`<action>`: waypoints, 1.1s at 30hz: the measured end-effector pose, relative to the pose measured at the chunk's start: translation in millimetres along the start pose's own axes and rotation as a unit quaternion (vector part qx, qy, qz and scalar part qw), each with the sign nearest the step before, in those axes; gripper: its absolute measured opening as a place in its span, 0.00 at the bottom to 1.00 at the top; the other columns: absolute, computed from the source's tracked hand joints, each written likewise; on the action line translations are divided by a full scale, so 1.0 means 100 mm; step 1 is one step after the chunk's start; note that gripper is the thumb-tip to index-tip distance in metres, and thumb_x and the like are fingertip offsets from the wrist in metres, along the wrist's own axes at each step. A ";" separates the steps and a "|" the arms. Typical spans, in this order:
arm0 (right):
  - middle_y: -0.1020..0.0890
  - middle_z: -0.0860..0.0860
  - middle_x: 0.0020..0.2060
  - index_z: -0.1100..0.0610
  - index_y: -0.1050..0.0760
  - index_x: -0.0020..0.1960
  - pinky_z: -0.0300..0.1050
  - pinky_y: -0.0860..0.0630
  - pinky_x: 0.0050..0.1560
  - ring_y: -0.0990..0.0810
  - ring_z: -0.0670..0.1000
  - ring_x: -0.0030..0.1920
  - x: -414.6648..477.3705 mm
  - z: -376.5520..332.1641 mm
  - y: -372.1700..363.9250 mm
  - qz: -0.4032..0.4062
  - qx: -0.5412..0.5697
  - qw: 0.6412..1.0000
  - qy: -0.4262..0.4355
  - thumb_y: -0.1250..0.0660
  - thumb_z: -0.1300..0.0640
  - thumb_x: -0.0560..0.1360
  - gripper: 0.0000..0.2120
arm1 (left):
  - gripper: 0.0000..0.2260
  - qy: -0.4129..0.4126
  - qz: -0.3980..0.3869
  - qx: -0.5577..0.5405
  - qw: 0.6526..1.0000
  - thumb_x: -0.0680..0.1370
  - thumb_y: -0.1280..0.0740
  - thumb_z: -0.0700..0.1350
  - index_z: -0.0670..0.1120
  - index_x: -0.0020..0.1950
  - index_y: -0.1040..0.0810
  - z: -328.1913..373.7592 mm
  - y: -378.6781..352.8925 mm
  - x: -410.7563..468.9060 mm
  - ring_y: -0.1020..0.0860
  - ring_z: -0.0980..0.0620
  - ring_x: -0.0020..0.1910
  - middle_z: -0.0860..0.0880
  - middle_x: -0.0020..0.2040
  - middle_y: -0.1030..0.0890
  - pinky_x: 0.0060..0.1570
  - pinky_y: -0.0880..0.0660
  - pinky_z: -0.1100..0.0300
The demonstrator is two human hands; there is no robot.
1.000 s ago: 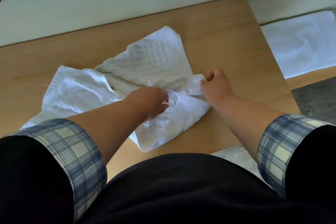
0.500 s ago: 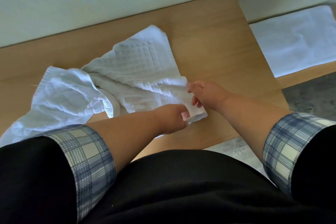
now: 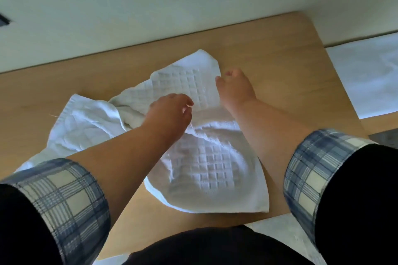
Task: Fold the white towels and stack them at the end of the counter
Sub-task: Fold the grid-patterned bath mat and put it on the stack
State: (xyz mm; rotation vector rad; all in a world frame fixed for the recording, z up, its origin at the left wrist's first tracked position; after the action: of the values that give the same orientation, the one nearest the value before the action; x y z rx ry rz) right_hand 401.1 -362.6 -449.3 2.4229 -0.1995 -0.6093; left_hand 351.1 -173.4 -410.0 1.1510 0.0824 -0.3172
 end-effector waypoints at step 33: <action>0.25 0.53 0.68 0.54 0.27 0.71 0.43 0.32 0.66 0.28 0.53 0.68 -0.29 -0.81 -0.59 -0.082 -0.100 0.965 0.230 0.35 0.54 0.78 0.21 | 0.16 -0.121 -0.031 0.005 0.992 0.80 0.36 0.53 0.54 0.67 0.24 -0.09 -0.02 -0.51 0.30 0.47 0.67 0.51 0.66 0.24 0.69 0.37 0.50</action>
State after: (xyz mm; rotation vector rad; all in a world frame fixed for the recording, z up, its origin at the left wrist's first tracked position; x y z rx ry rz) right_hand 413.0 -264.2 -417.6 2.3219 0.2464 -0.1139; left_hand 302.5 -155.3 -403.6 1.1144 -0.0967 -0.5092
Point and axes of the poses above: each hand's wrist, its own x-axis towards the middle knuckle, its own y-axis out of the back of the hand, z = x × y, the point moved 4 cm from there along x, towards the middle knuckle
